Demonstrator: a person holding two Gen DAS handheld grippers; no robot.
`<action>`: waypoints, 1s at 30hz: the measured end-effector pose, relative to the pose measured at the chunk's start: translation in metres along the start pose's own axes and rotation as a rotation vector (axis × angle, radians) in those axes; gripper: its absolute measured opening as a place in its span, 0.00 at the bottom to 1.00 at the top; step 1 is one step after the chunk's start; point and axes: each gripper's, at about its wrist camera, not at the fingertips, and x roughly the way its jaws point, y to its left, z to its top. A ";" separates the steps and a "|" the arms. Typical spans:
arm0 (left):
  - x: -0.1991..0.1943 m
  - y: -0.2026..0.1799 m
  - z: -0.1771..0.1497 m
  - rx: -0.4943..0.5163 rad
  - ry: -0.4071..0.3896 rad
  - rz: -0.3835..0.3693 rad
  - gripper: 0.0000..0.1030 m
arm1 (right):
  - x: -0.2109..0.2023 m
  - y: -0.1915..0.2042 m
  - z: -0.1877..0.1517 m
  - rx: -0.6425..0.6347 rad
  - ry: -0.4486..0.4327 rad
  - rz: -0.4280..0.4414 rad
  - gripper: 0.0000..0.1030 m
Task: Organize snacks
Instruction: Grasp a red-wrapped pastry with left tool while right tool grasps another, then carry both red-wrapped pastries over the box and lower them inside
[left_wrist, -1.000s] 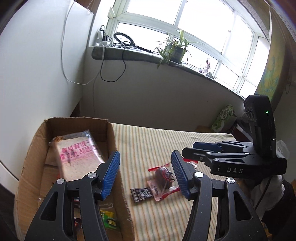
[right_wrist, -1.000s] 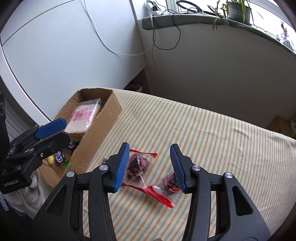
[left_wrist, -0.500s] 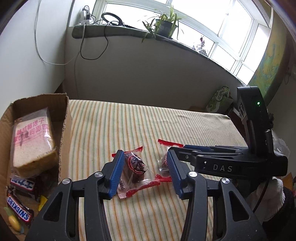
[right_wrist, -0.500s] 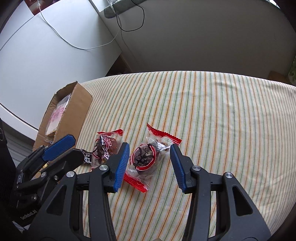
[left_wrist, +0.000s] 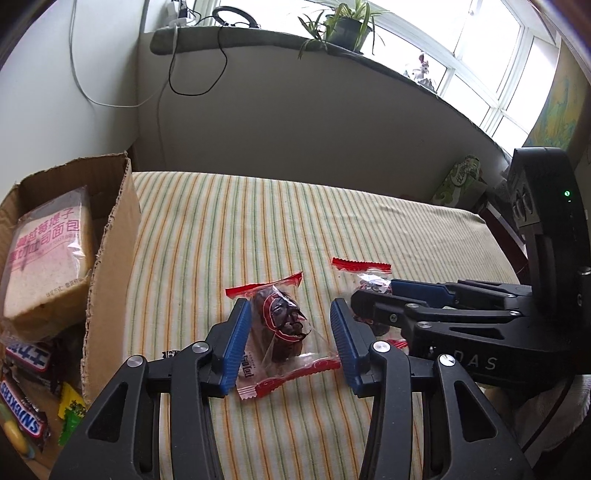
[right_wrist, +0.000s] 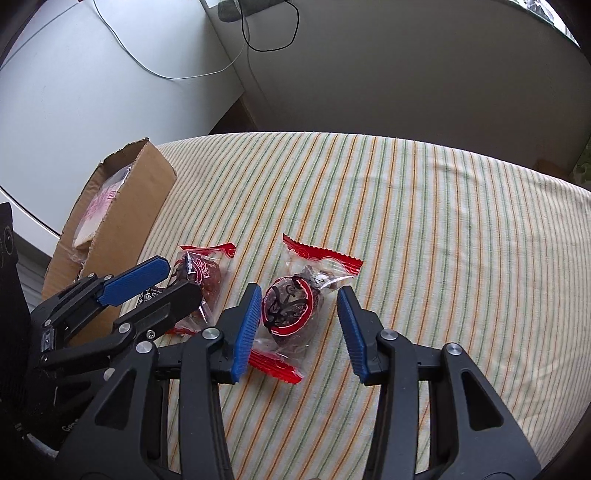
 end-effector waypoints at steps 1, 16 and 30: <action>0.001 0.000 0.000 -0.001 0.005 0.001 0.42 | -0.002 -0.001 0.000 -0.005 -0.004 -0.009 0.37; 0.016 -0.004 -0.008 0.023 0.052 0.012 0.32 | -0.003 -0.001 -0.003 -0.053 -0.010 -0.016 0.31; -0.001 -0.010 -0.002 0.027 -0.009 -0.021 0.30 | -0.030 -0.004 -0.003 -0.038 -0.075 -0.006 0.26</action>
